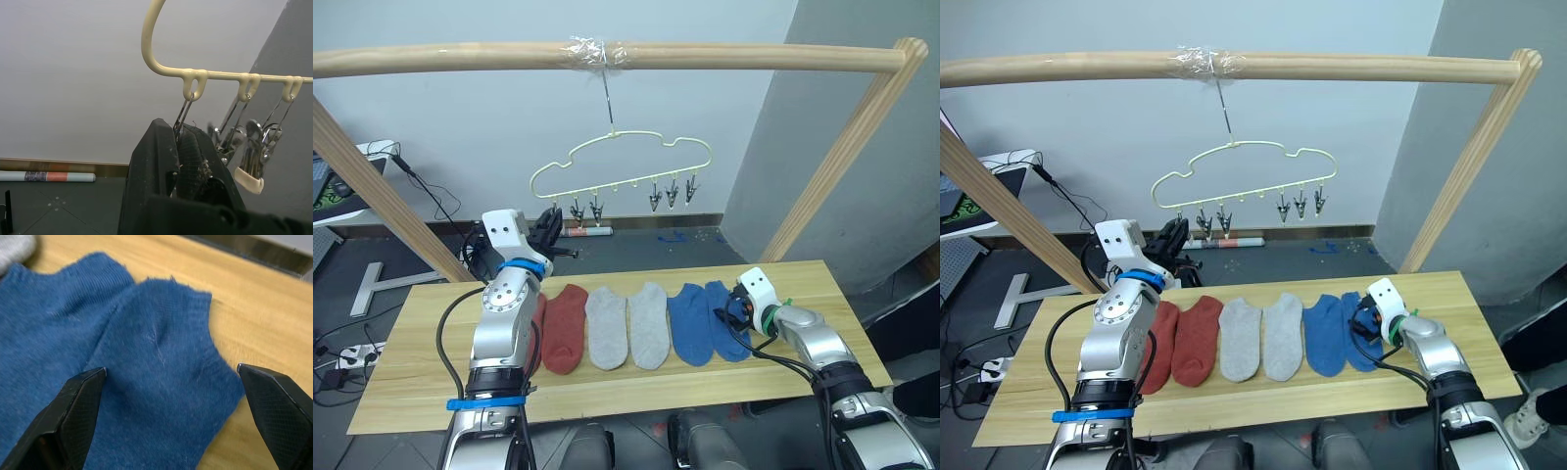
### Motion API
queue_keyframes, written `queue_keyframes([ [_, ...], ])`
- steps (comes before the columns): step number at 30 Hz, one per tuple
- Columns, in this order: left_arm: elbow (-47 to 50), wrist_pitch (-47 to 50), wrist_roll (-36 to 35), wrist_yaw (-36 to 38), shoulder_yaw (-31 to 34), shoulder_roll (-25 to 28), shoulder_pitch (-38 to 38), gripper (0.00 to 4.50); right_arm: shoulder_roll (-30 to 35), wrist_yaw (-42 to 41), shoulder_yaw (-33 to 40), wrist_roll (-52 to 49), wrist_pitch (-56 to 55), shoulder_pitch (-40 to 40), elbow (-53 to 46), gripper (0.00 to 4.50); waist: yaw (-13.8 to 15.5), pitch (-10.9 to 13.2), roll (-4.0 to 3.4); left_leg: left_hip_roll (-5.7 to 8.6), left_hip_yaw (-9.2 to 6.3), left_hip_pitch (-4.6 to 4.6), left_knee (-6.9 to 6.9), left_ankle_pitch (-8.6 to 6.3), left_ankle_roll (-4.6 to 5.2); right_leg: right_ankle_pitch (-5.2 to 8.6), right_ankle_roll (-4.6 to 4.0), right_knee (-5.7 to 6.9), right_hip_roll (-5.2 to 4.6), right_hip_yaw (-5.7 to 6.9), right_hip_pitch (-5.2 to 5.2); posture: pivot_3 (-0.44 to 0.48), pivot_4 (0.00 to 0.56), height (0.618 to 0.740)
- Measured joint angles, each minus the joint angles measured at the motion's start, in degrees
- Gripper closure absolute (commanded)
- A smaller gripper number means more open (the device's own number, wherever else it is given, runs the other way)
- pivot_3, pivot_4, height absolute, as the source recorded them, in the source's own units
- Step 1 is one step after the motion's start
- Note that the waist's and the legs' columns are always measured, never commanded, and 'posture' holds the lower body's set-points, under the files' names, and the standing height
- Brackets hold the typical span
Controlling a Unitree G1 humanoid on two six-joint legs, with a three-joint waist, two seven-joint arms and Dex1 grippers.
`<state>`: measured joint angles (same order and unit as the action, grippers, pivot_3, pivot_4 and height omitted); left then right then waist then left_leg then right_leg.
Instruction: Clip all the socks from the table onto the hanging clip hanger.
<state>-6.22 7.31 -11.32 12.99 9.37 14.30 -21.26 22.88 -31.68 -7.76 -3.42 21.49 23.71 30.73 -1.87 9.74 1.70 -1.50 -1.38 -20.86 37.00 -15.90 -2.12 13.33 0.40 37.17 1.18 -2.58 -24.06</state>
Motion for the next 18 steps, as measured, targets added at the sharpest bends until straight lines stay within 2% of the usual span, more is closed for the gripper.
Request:
queue_keyframes([
  [5, 0.05, 0.09, 0.03, 0.0, 0.0, 0.01, -0.01, 4.44, -0.72, -1.06, -0.31, 0.59, -1.98, 1.49, 4.52, 0.0, 0.0, 0.0, 0.0, 0.0, 0.02, 0.01, 0.0, 0.0, 0.0, 0.0, 0.0, -0.01, 0.02, 0.0, 0.01, 0.025, 0.18, 0.74],
  [8, 0.05, 0.1, 0.04, -0.06, 0.0, 0.01, -0.01, 4.44, -0.8, -1.38, -0.29, 0.95, -2.44, 2.36, 6.08, 0.52, 0.02, 0.0, 0.01, -0.01, -0.01, 0.03, 0.02, 0.0, 0.0, 0.0, 0.0, 0.0, 0.02, 0.0, 0.04, 0.025, 0.18, 0.74],
  [18, 0.11, 0.2, 0.12, -0.13, 0.0, 0.04, 0.03, 4.44, -0.63, -3.0, -0.88, 3.42, -6.6, 2.15, 7.85, 3.88, 0.01, 0.0, 0.01, -0.01, -0.02, 0.04, 0.0, 0.0, 0.0, 0.0, 0.0, 0.0, 0.02, -0.01, 0.04, 0.025, 0.18, 0.74],
])
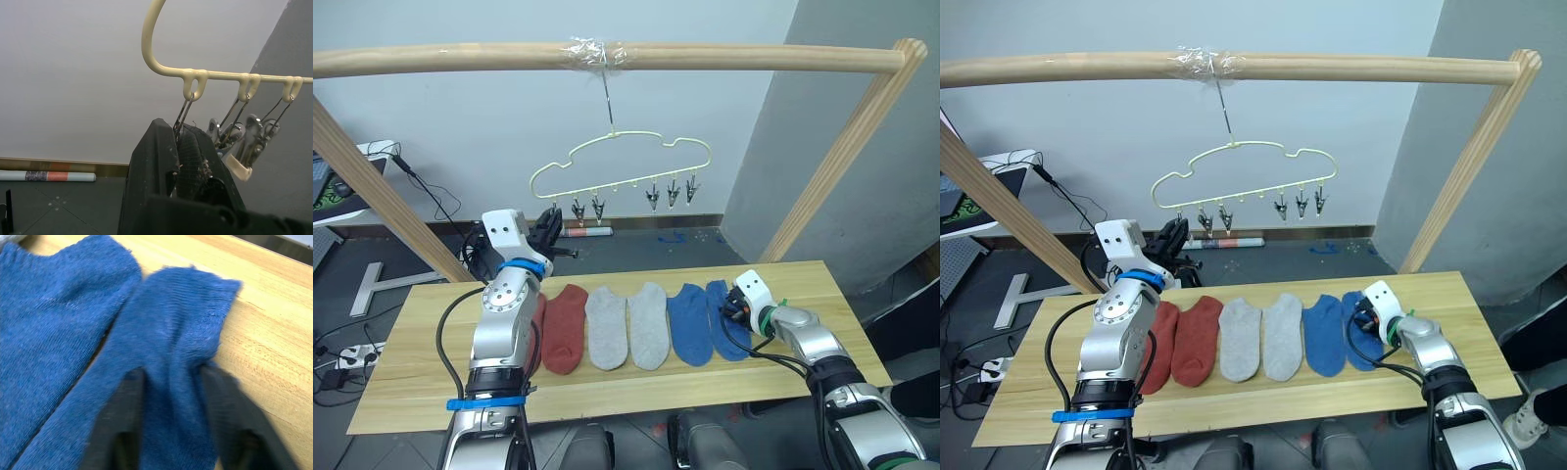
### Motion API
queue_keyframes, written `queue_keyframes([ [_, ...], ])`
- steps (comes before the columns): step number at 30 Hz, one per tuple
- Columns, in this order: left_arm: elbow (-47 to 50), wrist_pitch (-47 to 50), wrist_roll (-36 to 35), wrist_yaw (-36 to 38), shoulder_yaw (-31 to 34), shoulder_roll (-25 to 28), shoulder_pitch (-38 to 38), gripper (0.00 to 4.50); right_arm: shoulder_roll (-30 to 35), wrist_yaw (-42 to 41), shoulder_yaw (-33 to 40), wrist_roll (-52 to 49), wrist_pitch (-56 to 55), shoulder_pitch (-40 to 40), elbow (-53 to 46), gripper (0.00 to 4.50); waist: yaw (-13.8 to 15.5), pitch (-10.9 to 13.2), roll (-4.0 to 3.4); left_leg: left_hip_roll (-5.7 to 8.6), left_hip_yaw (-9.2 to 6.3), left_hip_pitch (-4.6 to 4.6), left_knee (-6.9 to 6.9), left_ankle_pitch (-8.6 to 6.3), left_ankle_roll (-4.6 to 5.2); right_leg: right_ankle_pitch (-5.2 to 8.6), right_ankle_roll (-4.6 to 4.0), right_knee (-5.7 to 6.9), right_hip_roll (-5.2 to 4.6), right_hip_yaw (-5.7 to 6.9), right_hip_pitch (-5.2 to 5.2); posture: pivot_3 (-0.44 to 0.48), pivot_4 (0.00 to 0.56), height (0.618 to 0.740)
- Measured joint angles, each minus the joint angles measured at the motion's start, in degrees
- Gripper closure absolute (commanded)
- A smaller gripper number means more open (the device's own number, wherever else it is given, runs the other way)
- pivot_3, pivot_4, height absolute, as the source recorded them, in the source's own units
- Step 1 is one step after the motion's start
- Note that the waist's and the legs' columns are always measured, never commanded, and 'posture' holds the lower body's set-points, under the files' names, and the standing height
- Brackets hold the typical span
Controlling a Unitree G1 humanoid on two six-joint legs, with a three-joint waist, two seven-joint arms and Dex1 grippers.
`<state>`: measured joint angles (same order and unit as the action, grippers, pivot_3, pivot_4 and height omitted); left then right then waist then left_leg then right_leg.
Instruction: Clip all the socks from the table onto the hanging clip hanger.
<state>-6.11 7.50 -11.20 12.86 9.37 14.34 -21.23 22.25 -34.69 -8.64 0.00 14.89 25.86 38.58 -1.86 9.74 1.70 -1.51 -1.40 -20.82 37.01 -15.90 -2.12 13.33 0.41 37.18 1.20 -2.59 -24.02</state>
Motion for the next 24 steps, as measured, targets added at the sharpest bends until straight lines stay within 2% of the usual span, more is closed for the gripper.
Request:
queue_keyframes([
  [2, 0.16, 0.02, 0.0, 0.1, 0.0, 0.09, 0.17, 4.44, 0.24, -0.27, -0.36, 0.84, -0.89, -0.26, -0.11, 4.49, 0.0, 0.0, 0.0, 0.0, 0.01, 0.01, 0.0, 0.0, 0.0, 0.0, 0.0, 0.0, 0.0, 0.0, 0.01, 0.025, 0.18, 0.74],
  [9, 1.41, 1.19, -1.13, 0.39, 0.2, 0.76, 0.57, 4.44, 2.79, -2.17, -1.47, 2.23, -3.6, -2.07, -1.96, 4.49, 0.04, 0.0, 0.0, -0.01, 0.02, -0.01, 0.0, 0.0, 0.0, 0.0, 0.01, -0.02, -0.01, -0.01, 0.0, 0.031, 0.189, 0.74],
  [14, 5.44, 10.86, -15.98, 2.06, 7.59, -1.45, 0.94, 4.44, 5.31, -9.66, -0.5, -3.16, 5.19, -5.91, -18.66, 4.49, -0.39, 0.36, -0.03, -0.07, 0.03, -0.06, -0.02, 0.0, 0.0, 0.0, 0.01, 0.03, -0.06, 0.03, -0.03, 0.031, 0.188, 0.74],
  [20, 8.84, 17.81, -24.01, 2.98, 9.3, -1.37, 2.16, 4.44, 2.51, -12.63, -0.74, -10.34, 18.94, -6.69, -36.1, 4.49, -0.34, 0.41, -0.01, -0.05, -0.23, -0.02, -0.02, 0.0, -0.01, 0.01, 0.0, 0.06, 0.15, 0.1, -0.04, 0.029, 0.188, 0.74],
  [24, 10.54, 22.91, -28.55, 3.99, 9.75, -0.04, 2.92, 4.44, -1.01, -11.84, -1.67, -13.35, 25.52, -6.38, -40.39, 4.49, -0.32, 0.49, 0.02, -0.03, -0.15, -0.01, -0.01, 0.0, -0.01, 0.01, 0.0, 0.04, 0.15, 0.08, -0.04, 0.029, 0.189, 0.74],
])
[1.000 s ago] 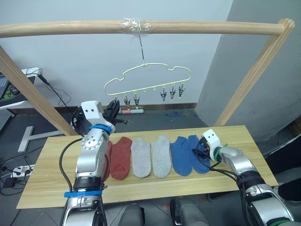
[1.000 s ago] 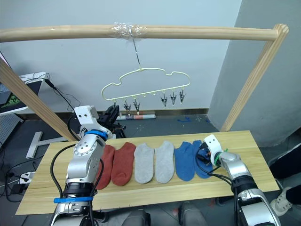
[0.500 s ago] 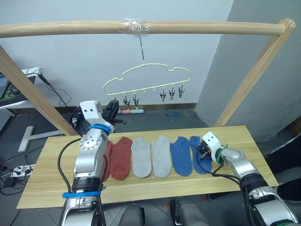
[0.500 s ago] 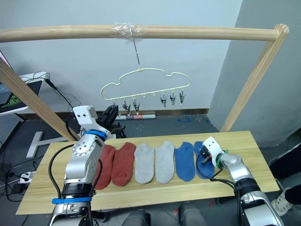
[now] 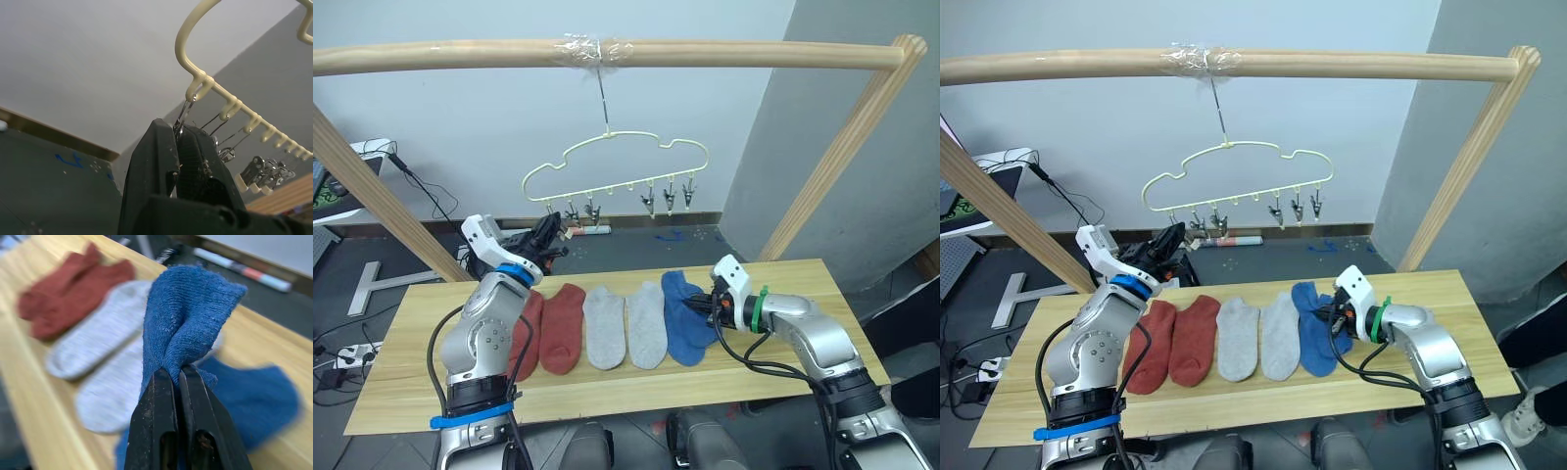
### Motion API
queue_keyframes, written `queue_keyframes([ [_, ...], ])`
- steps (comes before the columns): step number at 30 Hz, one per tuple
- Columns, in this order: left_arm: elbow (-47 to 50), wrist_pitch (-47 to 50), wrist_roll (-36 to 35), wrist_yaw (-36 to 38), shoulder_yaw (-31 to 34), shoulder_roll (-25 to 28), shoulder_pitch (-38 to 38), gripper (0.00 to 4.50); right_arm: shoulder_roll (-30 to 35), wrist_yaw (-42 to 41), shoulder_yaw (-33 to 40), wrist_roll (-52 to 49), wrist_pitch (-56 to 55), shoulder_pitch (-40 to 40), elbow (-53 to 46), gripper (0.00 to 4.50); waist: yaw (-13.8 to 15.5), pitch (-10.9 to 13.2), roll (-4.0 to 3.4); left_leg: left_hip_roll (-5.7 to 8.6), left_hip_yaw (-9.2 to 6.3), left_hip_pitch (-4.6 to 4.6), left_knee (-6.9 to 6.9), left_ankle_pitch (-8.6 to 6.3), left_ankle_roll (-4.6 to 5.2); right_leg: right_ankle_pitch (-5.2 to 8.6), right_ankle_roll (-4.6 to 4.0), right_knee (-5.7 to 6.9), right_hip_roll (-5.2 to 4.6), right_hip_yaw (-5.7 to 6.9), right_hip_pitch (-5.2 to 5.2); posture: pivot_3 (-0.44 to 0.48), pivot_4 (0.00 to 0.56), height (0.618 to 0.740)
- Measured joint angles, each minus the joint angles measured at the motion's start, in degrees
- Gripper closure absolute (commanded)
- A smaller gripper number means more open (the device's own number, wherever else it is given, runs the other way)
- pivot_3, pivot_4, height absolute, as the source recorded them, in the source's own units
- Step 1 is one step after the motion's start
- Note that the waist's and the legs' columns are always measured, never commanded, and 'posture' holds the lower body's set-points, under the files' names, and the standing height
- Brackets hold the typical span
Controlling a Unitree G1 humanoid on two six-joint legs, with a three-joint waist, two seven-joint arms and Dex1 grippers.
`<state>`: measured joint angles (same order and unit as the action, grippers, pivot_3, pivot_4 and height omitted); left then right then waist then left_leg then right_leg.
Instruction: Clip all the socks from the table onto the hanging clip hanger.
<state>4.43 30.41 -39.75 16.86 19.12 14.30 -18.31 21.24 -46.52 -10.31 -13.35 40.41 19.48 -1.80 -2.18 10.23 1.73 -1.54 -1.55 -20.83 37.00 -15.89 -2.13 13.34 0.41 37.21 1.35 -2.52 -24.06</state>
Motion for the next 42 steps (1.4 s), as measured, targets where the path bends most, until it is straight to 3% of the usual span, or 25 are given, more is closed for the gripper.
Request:
queue_keyframes([
  [6, 2.96, 8.25, -7.66, 2.51, 1.19, 2.97, 1.76, 4.44, -10.23, 3.0, -3.55, -1.57, 2.64, 5.4, 1.95, 4.49, -0.06, 0.13, -0.05, -0.02, -0.09, -0.04, 0.0, 0.0, 0.0, 0.0, -0.01, 0.01, 0.01, 0.03, -0.06, 0.047, 0.187, 0.74],
  [18, 6.98, 10.35, -11.0, 1.14, 1.13, 2.63, 4.02, 4.44, -16.32, 3.77, -4.83, -2.49, 2.26, 11.64, 7.94, 4.49, 0.46, 0.15, -0.03, -0.03, -0.03, -0.12, -0.02, -0.01, -0.02, 0.0, 0.0, -0.1, -0.36, 0.03, -0.08, 0.083, 0.182, 0.74],
  [42, 8.19, 10.59, -12.03, 0.09, 0.77, 2.59, 4.39, 4.44, -19.94, 4.31, -4.72, -3.8, 3.71, 15.52, 8.22, 4.49, 0.54, 0.34, -0.07, -0.02, -0.08, -0.14, -0.04, -0.01, -0.02, 0.01, -0.01, -0.13, -0.34, 0.08, -0.07, 0.083, 0.194, 0.74],
])
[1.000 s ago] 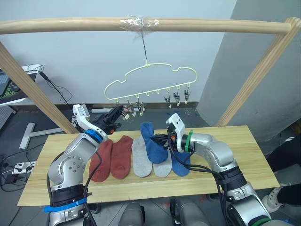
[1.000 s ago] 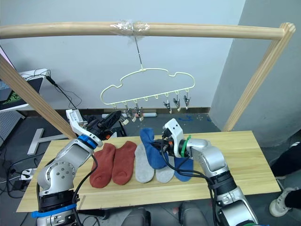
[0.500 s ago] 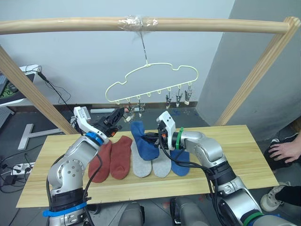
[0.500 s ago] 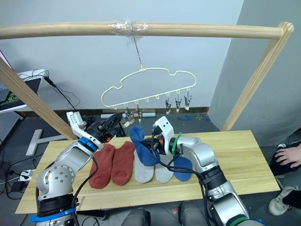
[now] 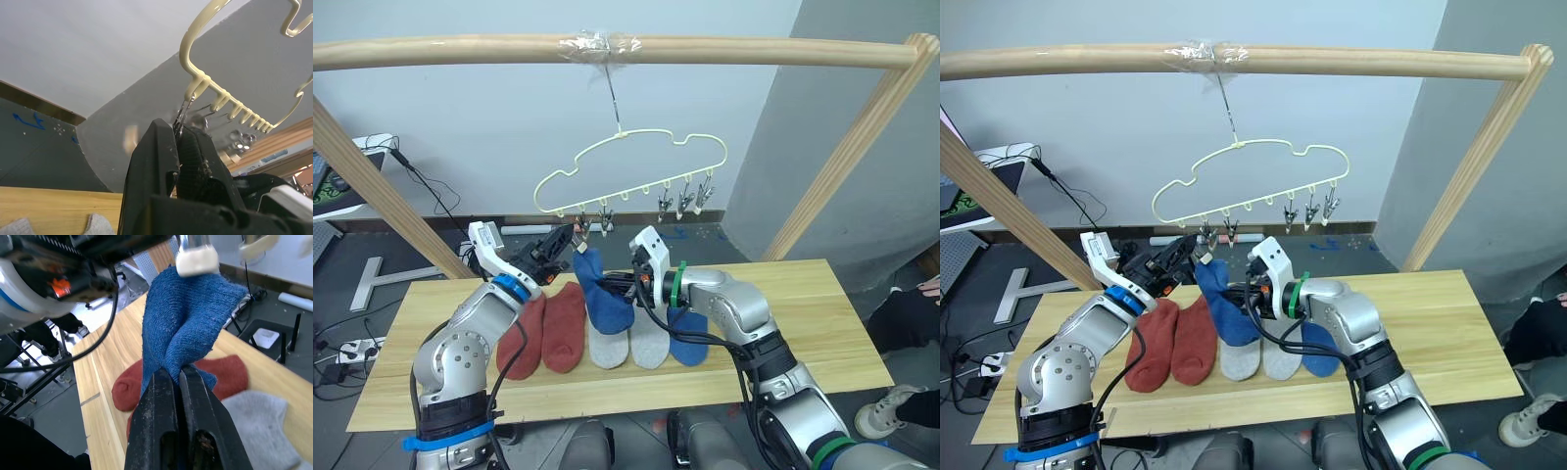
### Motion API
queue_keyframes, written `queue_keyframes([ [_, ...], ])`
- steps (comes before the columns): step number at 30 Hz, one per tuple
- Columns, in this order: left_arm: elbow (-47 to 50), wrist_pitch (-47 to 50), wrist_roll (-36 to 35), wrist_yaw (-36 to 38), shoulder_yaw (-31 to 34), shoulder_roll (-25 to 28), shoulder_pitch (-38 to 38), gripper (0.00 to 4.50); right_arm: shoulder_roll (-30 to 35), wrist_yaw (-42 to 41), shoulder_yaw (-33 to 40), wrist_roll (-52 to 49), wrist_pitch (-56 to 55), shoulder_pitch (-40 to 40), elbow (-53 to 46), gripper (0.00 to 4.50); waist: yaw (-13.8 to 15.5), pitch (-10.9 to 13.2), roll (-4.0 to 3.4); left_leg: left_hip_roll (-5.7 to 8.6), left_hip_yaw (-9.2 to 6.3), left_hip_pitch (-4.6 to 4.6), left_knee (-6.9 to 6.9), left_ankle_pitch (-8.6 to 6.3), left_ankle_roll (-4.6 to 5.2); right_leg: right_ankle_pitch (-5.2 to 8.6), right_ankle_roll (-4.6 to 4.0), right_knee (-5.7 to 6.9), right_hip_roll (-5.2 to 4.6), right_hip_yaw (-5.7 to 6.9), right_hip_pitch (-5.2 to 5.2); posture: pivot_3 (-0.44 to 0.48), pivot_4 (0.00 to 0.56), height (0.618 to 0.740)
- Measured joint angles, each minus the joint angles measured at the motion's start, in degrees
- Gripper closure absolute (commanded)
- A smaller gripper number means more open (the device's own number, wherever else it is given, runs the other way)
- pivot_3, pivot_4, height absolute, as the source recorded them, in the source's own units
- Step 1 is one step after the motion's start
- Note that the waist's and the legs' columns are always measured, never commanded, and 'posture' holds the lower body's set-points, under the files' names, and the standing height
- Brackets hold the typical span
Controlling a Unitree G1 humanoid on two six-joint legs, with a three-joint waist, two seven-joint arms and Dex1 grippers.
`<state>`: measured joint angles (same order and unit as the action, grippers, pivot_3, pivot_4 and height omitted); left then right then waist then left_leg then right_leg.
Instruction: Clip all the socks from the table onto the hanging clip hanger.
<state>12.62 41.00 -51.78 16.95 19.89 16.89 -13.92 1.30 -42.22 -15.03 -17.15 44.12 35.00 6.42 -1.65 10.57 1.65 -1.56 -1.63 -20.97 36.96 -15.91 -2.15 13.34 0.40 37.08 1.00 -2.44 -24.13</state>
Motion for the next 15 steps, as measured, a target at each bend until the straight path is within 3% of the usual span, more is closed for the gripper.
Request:
queue_keyframes([
  [12, 0.76, 0.05, -0.29, 0.12, 0.01, 0.01, 0.52, 4.44, -1.17, 0.61, 0.24, -0.75, 0.29, 1.32, 0.0, 4.49, -0.02, 0.5, 0.0, -0.02, -0.03, -0.02, -0.02, 0.0, 0.0, 0.0, 0.0, -0.01, -0.01, -0.01, -0.01, 0.088, 0.201, 0.74],
  [13, 0.98, 0.05, -0.86, 0.16, 0.03, -0.01, 0.75, 3.88, -1.16, 0.61, 0.24, -0.92, 0.3, 1.32, 0.0, 4.5, -0.02, 0.53, 0.01, -0.03, -0.02, -0.02, -0.03, 0.0, 0.0, 0.0, 0.0, -0.02, -0.02, -0.02, -0.01, 0.087, 0.2, 0.74],
  [15, 1.03, 0.03, -1.2, 0.19, 0.09, -0.12, 1.03, 3.48, -1.16, 0.66, 0.23, -1.1, 0.31, 1.33, 0.0, 4.5, -0.01, 0.6, 0.04, -0.02, -0.04, -0.03, -0.03, 0.0, 0.0, 0.0, 0.0, -0.03, -0.02, -0.01, -0.02, 0.086, 0.2, 0.74],
])
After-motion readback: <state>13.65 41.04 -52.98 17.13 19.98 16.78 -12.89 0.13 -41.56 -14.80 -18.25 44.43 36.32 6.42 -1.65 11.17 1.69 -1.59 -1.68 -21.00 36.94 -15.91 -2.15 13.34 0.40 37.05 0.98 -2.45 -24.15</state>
